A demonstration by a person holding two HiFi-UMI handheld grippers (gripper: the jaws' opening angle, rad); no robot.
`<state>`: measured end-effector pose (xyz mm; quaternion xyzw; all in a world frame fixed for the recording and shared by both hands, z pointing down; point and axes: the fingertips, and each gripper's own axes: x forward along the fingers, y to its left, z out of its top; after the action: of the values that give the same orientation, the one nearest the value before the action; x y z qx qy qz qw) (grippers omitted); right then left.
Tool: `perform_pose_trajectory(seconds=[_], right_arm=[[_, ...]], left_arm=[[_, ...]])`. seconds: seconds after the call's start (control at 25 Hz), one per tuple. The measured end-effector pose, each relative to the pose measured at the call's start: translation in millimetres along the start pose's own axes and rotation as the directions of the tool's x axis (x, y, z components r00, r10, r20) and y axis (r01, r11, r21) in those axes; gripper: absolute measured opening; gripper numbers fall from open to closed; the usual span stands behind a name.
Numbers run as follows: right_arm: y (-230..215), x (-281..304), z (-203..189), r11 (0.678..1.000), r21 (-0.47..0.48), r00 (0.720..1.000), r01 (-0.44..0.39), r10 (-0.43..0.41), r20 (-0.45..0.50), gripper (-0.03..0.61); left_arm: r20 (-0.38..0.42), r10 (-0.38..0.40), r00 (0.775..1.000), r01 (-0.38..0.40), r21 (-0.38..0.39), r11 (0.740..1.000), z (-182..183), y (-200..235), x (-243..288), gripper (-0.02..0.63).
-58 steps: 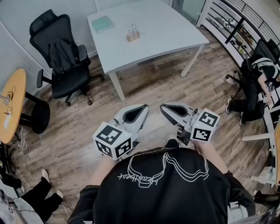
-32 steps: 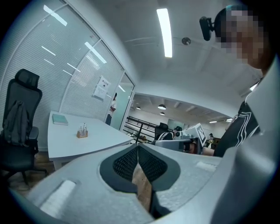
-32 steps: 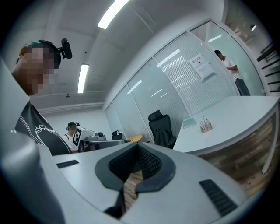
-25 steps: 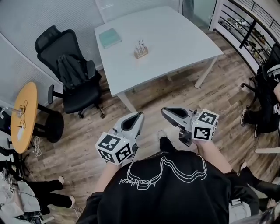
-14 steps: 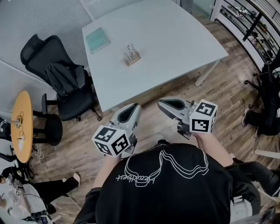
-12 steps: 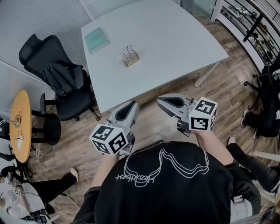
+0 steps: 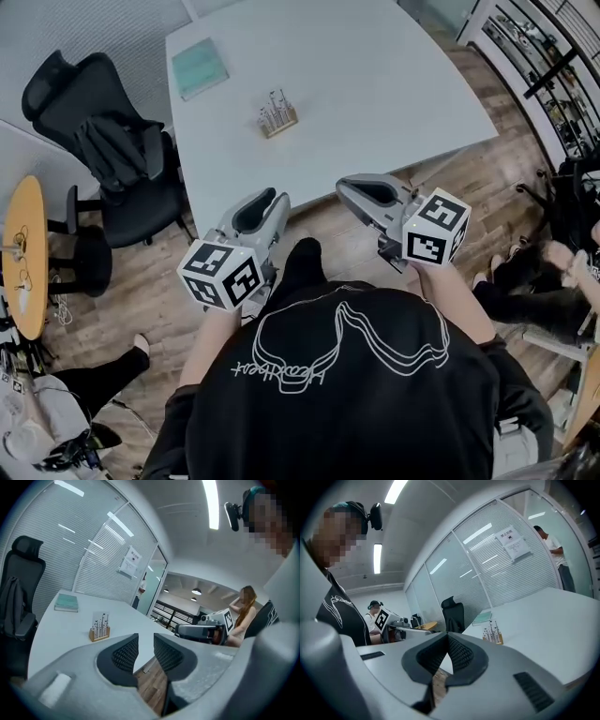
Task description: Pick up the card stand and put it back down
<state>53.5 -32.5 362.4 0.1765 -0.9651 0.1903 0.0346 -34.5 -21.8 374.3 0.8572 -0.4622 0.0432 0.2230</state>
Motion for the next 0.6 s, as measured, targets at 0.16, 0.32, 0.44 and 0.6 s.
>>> perform_pose_trajectory(seconds=[0.16, 0.32, 0.44, 0.6], right_arm=[[-30, 15, 6, 0.998, 0.051, 1.0, 0.026, -0.026, -0.002, 0.006], [-62, 30, 13, 0.996, 0.072, 0.999, 0.044, -0.045, 0.005, 0.006], [-85, 46, 15, 0.992, 0.11, 0.998, 0.061, -0.062, 0.004, 0.007], [-117, 73, 7, 0.99, 0.116, 0.997, 0.079, -0.077, -0.025, 0.043]], left_arm=[[-0.031, 0.017, 0.999, -0.017, 0.006, 1.0, 6, 28, 22, 0.101], [-0.035, 0.046, 0.998, -0.048, -0.056, 0.997, 11, 65, 46, 0.152], [-0.064, 0.079, 0.995, -0.083, -0.061, 0.995, 9, 94, 62, 0.166], [-0.092, 0.103, 0.99, -0.109, -0.064, 0.992, -1, 131, 83, 0.181]])
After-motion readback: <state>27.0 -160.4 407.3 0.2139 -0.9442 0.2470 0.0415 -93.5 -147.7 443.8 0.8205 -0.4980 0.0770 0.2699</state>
